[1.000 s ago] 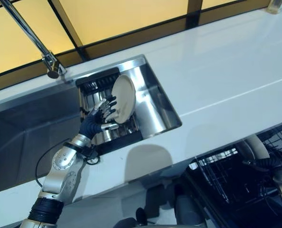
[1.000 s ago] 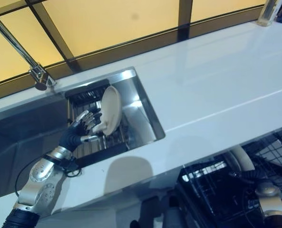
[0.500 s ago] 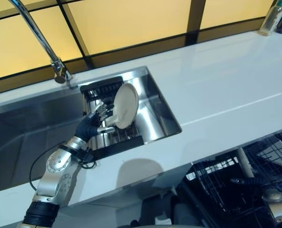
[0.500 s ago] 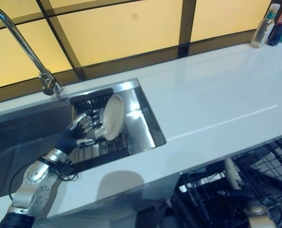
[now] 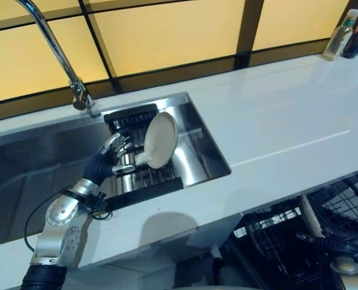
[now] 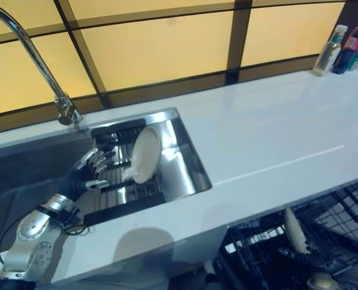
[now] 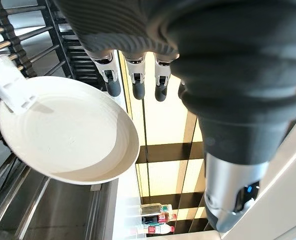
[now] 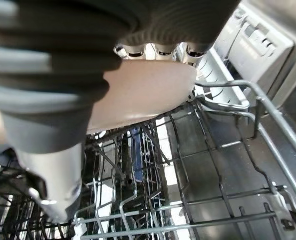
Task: Pick up plates and place into dishwasher.
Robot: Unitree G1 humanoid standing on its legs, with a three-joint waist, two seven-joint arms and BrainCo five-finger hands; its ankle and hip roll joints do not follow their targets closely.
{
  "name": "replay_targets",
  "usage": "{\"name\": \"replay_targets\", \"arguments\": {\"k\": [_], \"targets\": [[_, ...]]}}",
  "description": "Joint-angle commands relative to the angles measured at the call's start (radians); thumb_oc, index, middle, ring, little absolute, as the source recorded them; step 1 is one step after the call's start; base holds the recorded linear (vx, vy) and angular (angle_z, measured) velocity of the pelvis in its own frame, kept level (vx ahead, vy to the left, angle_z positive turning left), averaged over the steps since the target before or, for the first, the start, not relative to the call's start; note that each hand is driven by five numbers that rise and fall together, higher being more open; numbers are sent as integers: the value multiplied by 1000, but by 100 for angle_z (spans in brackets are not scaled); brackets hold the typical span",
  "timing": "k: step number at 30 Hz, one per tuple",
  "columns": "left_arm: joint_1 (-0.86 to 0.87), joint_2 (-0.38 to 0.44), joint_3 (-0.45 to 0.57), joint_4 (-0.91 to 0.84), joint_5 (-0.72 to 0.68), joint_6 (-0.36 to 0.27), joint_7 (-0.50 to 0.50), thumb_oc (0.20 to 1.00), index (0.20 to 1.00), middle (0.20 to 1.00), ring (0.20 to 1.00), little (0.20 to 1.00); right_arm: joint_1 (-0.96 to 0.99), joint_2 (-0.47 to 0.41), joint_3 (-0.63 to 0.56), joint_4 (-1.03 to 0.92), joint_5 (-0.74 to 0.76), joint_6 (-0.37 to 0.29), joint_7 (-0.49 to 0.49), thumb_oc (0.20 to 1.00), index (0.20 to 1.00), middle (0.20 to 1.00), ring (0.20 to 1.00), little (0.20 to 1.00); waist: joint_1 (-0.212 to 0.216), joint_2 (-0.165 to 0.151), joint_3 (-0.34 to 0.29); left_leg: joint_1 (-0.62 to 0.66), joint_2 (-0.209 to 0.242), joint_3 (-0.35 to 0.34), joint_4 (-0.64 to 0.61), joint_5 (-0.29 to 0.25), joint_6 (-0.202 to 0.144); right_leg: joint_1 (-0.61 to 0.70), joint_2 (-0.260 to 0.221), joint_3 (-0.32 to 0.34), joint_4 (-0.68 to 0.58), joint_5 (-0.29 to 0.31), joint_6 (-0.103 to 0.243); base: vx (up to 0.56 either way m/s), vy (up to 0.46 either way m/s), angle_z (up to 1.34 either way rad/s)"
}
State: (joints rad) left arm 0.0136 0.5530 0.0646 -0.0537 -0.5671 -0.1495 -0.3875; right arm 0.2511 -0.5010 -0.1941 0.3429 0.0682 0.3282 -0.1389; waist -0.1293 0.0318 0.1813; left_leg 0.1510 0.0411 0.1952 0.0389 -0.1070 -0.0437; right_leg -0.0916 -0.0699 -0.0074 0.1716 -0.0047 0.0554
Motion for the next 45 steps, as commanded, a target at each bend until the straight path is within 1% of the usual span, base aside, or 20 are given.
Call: {"name": "replay_targets", "arguments": {"k": [1,3,9,12,17,21,23,24,25,27,30,31,34,35,37,40,41,42,45], "targets": [[11,44,70,-10,-43,-45,-12,1000,1000,1000,1000,1000,64,-1,-75,-39,-5,-15,-98,1000,1000,1000,1000,1000,-48,-34,-11,-58,-46,37,86,-90,113,28,3,80,-16,-34,85,-29,43,-6],[26,42,82,-9,-48,-49,-15,1000,1000,1000,1000,1000,79,5,-105,-78,-14,-14,-136,1000,1000,1000,1000,1000,-57,-29,-18,-54,-49,40,73,-87,113,24,6,86,-18,-29,87,-28,49,-13],[57,31,104,4,-60,-70,-16,1000,1000,1000,1000,1000,99,7,-165,-142,-49,-42,-243,1000,1000,1000,1000,1000,-73,-14,-31,-46,-53,47,53,-84,115,14,10,99,-24,-25,90,-17,54,-8],[73,21,111,1,-66,-76,-13,1000,1000,1000,1000,1000,101,7,-189,-197,-70,-37,-319,1000,1000,1000,1000,1000,-79,-3,-37,-39,-57,47,39,-81,116,13,11,101,-28,-25,89,-4,61,-9],[93,7,117,-1,-77,-82,-7,1000,1000,1000,1000,1000,93,2,-221,-281,-119,-60,-448,1000,1000,1000,1000,1000,-80,14,-50,-35,-61,44,25,-77,115,14,11,102,-36,-30,88,-2,59,-10],[107,-8,114,2,-83,-93,-1,1000,1000,1000,1000,1000,84,-8,-235,-347,-136,-92,-497,1000,1000,1000,1000,1000,-77,27,-61,-31,-65,38,15,-76,112,18,11,101,-44,-35,86,9,60,-2],[109,-11,113,5,-86,-94,1,1000,1000,1000,1000,1000,75,-12,-239,-360,-138,-119,-516,1000,1000,1000,1000,1000,-70,30,-71,-33,-67,36,9,-70,110,18,12,104,-52,-29,84,11,39,-2],[108,-12,111,8,-86,-94,2,1000,1000,1000,1000,1000,71,-14,-242,-368,-142,-149,-527,1000,1000,1000,1000,1000,-68,30,-74,-30,-68,32,7,-69,108,21,11,102,-55,-29,84,0,0,0],[108,-14,110,9,-85,-94,3,1000,1000,1000,1000,1000,66,-19,-246,-386,-147,-169,-531,1000,1000,1000,1000,1000,-64,30,-79,-30,-68,30,4,-68,107,24,11,101,-61,-28,83,0,0,0],[104,-15,104,6,-80,-93,13,1000,1000,1000,1000,1000,52,-38,-256,-432,-169,-229,-542,1000,1000,1000,1000,1000,-57,30,-84,-28,-69,24,2,-67,104,31,8,97,-73,-25,82,0,0,0],[86,-13,92,11,-41,-109,43,1000,1000,1000,1000,1000,13,-77,-260,-503,-193,-301,-556,1000,1000,1000,1000,1000,-43,28,-94,-28,-71,15,3,-69,99,43,3,88,-91,-22,81,0,0,0],[77,-8,86,9,-26,-113,56,1000,1000,1000,1000,1000,-5,-89,-254,-520,-189,-315,-555,1000,1000,1000,1000,1000,-37,27,-96,-30,-71,11,4,-70,98,46,1,84,-94,-23,80,0,0,0],[50,5,71,10,31,-138,96,1000,1000,1000,1000,1000,-49,-123,-235,-565,-193,-400,-532,1000,1000,1000,1000,1000,-19,22,-105,-33,-74,-2,3,-69,95,58,-6,67,-104,-26,79,0,0,0],[46,8,69,9,43,-142,102,1000,1000,1000,1000,1000,-57,-127,-230,-572,-195,-408,-528,1000,1000,1000,1000,1000,-15,20,-106,-34,-74,-5,4,-68,94,62,-7,63,-107,-26,79,0,0,0],[38,19,68,6,96,-161,121,1000,1000,1000,1000,1000,-79,-142,-220,-595,-194,-447,-501,1000,1000,1000,1000,1000,-2,14,-113,-36,-76,-15,5,-67,92,71,-11,54,-114,-26,79,30,5,11],[13,45,57,-2,196,-179,174,1000,1000,1000,1000,1000,-126,-170,-191,-629,-181,-494,-461,1000,1000,1000,1000,1000,23,2,-125,-39,-76,-31,5,-66,87,87,-17,31,-124,-30,78,38,1,21],[10,48,56,-2,205,-181,182,1000,1000,1000,1000,1000,-133,-173,-187,-630,-179,-496,-456,1000,1000,1000,1000,1000,24,1,-125,-39,-76,-34,5,-65,87,89,-18,28,-126,-30,78,38,1,14],[-1,62,51,0,249,-194,204,1000,1000,1000,1000,1000,-149,-182,-174,-636,-171,-507,-441,1000,1000,1000,1000,1000,34,-3,-129,-40,-77,-39,6,-65,85,95,-19,19,-130,-30,77,36,2,22],[-33,110,47,10,382,-211,284,1000,1000,1000,1000,1000,-193,-195,-131,-637,-171,-511,-415,1000,1000,1000,1000,1000,57,-9,-139,-42,-76,-55,5,-61,81,110,-25,-7,-142,-31,77,48,0,27]]}}
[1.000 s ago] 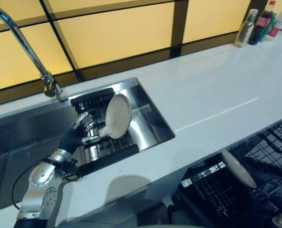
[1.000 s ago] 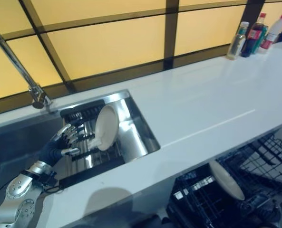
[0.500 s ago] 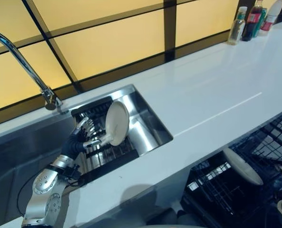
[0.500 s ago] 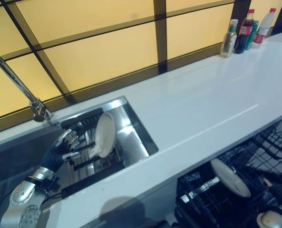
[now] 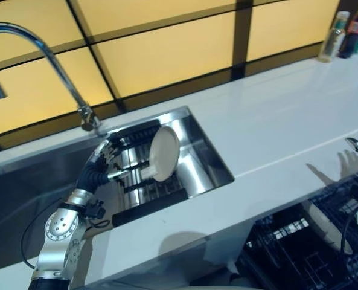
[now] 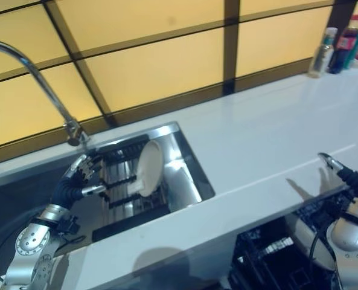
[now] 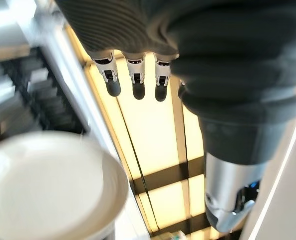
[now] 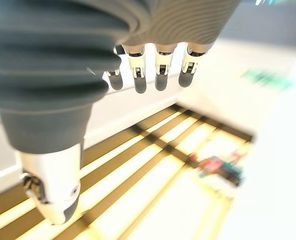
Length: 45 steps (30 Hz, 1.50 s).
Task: Pick up plates and place into dishwasher.
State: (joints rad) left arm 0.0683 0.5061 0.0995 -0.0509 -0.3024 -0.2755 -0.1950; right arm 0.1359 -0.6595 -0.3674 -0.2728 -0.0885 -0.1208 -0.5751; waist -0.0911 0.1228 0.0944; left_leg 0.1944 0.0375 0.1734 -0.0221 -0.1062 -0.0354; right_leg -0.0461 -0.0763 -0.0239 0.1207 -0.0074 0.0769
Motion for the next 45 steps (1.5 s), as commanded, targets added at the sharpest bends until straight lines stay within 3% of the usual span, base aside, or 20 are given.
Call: {"name": "replay_targets", "arguments": {"k": [1,7,10,17,22,27,34,41,45], "targets": [[-94,171,11,11,152,-93,109,1000,1000,1000,1000,1000,-87,-39,51,-20,-14,-60,28,1000,1000,1000,1000,1000,23,-102,-54,-85,-72,-37,65,-61,72,69,-20,4,-94,-29,55,48,-4,25],[-120,315,9,7,473,-169,232,1000,1000,1000,1000,1000,-109,-58,94,-24,7,-35,78,1000,1000,1000,1000,1000,46,-103,-63,-92,-70,-58,65,-51,67,84,-25,-30,-98,-35,54,39,-9,31],[-157,447,-28,1,623,-199,304,1000,1000,1000,1000,1000,-121,-83,121,-16,34,-19,93,1000,1000,1000,1000,1000,44,-95,-64,-90,-68,-62,61,-47,65,85,-28,-41,-95,-34,57,40,-22,17],[-261,632,-116,-3,799,-219,443,1000,1000,1000,1000,1000,-135,-118,169,1,69,-12,109,1000,1000,1000,1000,1000,11,-62,-55,-82,-67,-47,52,-47,70,70,-33,-32,-81,-34,64,23,-30,8],[-342,697,-210,5,942,-217,542,1000,1000,1000,1000,1000,-135,-141,186,15,98,-16,123,1000,1000,1000,1000,1000,-30,-36,-37,-81,-68,-20,57,-52,74,46,-32,-5,-60,-37,69,16,-51,-4],[-434,720,-325,37,1033,-178,632,1000,1000,1000,1000,1000,-143,-172,206,34,119,-18,130,1000,1000,1000,1000,1000,-71,-7,-9,-86,-70,8,78,-59,75,14,-31,28,-28,-44,69,14,-30,-24],[-517,661,-440,107,1065,-82,734,1000,1000,1000,1000,1000,-157,-239,204,54,126,-28,165,1000,1000,1000,1000,1000,-139,68,48,-93,-76,43,103,-57,65,-32,-29,83,22,-64,61,41,32,-29],[-515,591,-481,170,1075,-40,753,1000,1000,1000,1000,1000,-171,-277,190,64,117,-22,218,1000,1000,1000,1000,1000,-185,122,85,-89,-83,63,108,-49,50,-52,-28,115,50,-79,54,78,47,-17],[-515,574,-500,201,1094,-46,735,1000,1000,1000,1000,1000,-177,-294,188,70,113,-24,232,1000,1000,1000,1000,1000,-201,141,96,-93,-86,67,112,-44,42,-62,-30,122,61,-85,51,68,47,-12]]}}
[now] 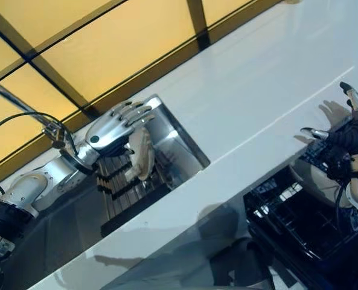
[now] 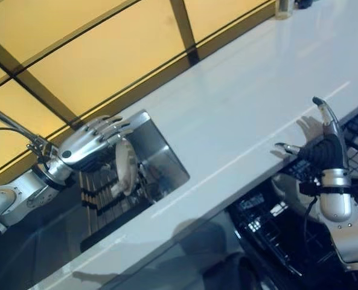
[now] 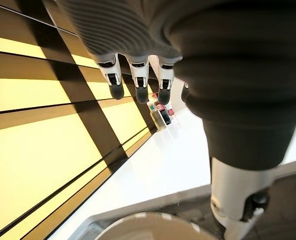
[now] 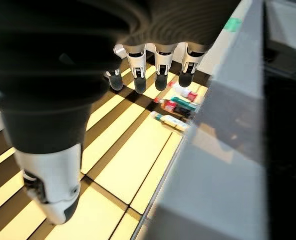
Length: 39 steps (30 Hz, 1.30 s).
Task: Pick up plates and place into dishwasher.
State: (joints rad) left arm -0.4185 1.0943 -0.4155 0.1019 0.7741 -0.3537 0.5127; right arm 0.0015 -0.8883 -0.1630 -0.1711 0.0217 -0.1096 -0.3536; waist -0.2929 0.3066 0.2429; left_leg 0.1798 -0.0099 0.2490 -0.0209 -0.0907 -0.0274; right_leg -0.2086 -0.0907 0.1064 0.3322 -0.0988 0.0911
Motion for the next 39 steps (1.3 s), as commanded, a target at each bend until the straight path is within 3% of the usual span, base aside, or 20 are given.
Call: {"name": "replay_targets", "arguments": {"k": [1,7,13,17,27,39], "targets": [[-29,-14,10,52,19,28,17,1000,1000,1000,1000,1000,-45,-67,-17,-29,1,-36,13,1000,1000,1000,1000,1000,-1,-39,-50,-78,-40,-9,110,-58,33,99,-16,-6,-149,6,36,61,45,-5],[-21,22,-6,58,37,17,-58,1000,1000,1000,1000,1000,-52,-89,-26,-34,-6,-30,19,1000,1000,1000,1000,1000,-8,-8,-36,-88,-51,-13,111,-50,27,90,-22,-7,-139,-2,33,34,70,-3],[-18,60,-41,55,68,27,-217,1000,1000,1000,1000,1000,-57,-97,-25,-33,-23,-23,40,1000,1000,1000,1000,1000,-6,10,-32,-81,-62,-25,110,-49,27,104,-29,-11,-139,-8,31,56,60,1],[-28,75,-77,90,84,34,-239,1000,1000,1000,1000,1000,-83,-116,-12,-36,-18,3,42,1000,1000,1000,1000,1000,-5,14,-28,-85,-69,-32,113,-46,26,105,-31,-13,-136,-11,28,25,52,1],[-5,44,-72,188,191,60,-157,1000,1000,1000,1000,1000,-95,-127,-11,-39,-21,27,70,1000,1000,1000,1000,1000,-8,29,-16,-96,-83,-40,109,-35,24,93,-32,-10,-128,-13,24,26,42,2],[-76,-47,-101,334,355,180,1,1000,1000,1000,1000,1000,-135,-163,-9,-43,0,54,94,1000,1000,1000,1000,1000,-52,50,21,-119,-88,-26,104,-14,13,47,-28,15,-105,-13,17,2,3,0]]}}
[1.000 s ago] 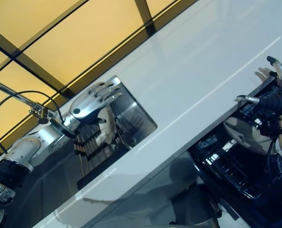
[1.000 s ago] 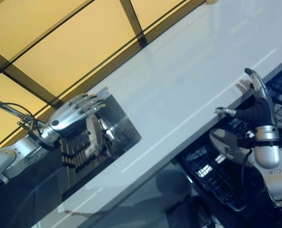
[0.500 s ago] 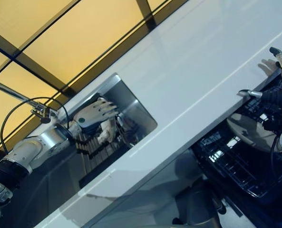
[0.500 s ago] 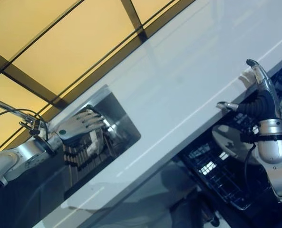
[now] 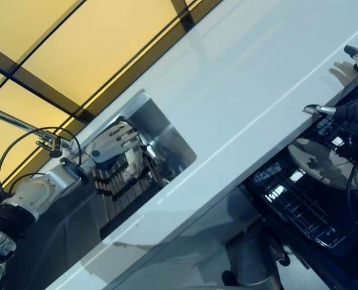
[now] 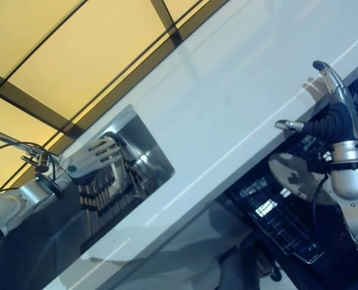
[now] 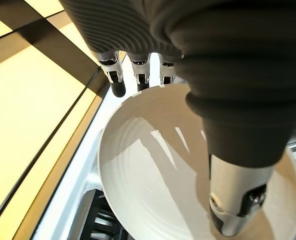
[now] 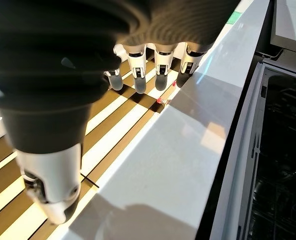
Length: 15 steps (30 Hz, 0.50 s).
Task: Pick up plates and place into dishwasher.
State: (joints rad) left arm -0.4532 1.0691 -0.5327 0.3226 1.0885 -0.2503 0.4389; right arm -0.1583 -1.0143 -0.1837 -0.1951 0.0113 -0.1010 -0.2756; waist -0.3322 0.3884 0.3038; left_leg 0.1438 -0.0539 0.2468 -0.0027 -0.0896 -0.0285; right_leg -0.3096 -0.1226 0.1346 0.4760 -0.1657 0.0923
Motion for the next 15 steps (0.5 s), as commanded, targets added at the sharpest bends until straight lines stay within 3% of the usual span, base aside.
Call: {"name": "replay_targets", "arguments": {"k": [1,5,10,11,12,15], "targets": [[-54,-32,8,130,49,86,94,1000,1000,1000,1000,1000,19,-39,14,-18,11,48,19,1000,1000,1000,1000,1000,-18,-31,-36,-84,-44,-22,86,-14,13,143,4,-11,-246,54,15,9,-5,-3],[-110,-79,-22,196,73,117,147,1000,1000,1000,1000,1000,-9,-54,25,-24,17,61,25,1000,1000,1000,1000,1000,-40,-21,-18,-98,-45,-13,91,-7,8,109,9,2,-227,54,10,-15,-1,-10],[-148,-120,-45,281,97,90,171,1000,1000,1000,1000,1000,-45,-69,34,-24,18,67,39,1000,1000,1000,1000,1000,-65,-10,5,-111,-44,-2,90,0,2,76,15,16,-212,55,4,-6,-3,-6],[-150,-127,-50,298,98,85,164,649,649,649,649,649,-46,-70,33,-24,15,64,42,1000,1000,1000,1000,1000,-74,-9,11,-110,-46,-3,91,0,2,73,12,16,-203,48,4,5,5,-6],[-152,-133,-52,312,99,77,149,225,225,225,225,225,-48,-71,31,-27,13,65,44,1000,1000,1000,1000,1000,-78,-8,15,-111,-47,-3,91,1,1,70,13,18,-201,48,3,5,5,-8],[-158,-142,-65,352,96,48,127,200,200,200,200,200,-58,-78,30,-39,13,76,52,1000,1000,1000,1000,1000,-91,-4,24,-114,-47,2,92,3,0,64,14,22,-197,47,0,-3,-1,-5]]}}
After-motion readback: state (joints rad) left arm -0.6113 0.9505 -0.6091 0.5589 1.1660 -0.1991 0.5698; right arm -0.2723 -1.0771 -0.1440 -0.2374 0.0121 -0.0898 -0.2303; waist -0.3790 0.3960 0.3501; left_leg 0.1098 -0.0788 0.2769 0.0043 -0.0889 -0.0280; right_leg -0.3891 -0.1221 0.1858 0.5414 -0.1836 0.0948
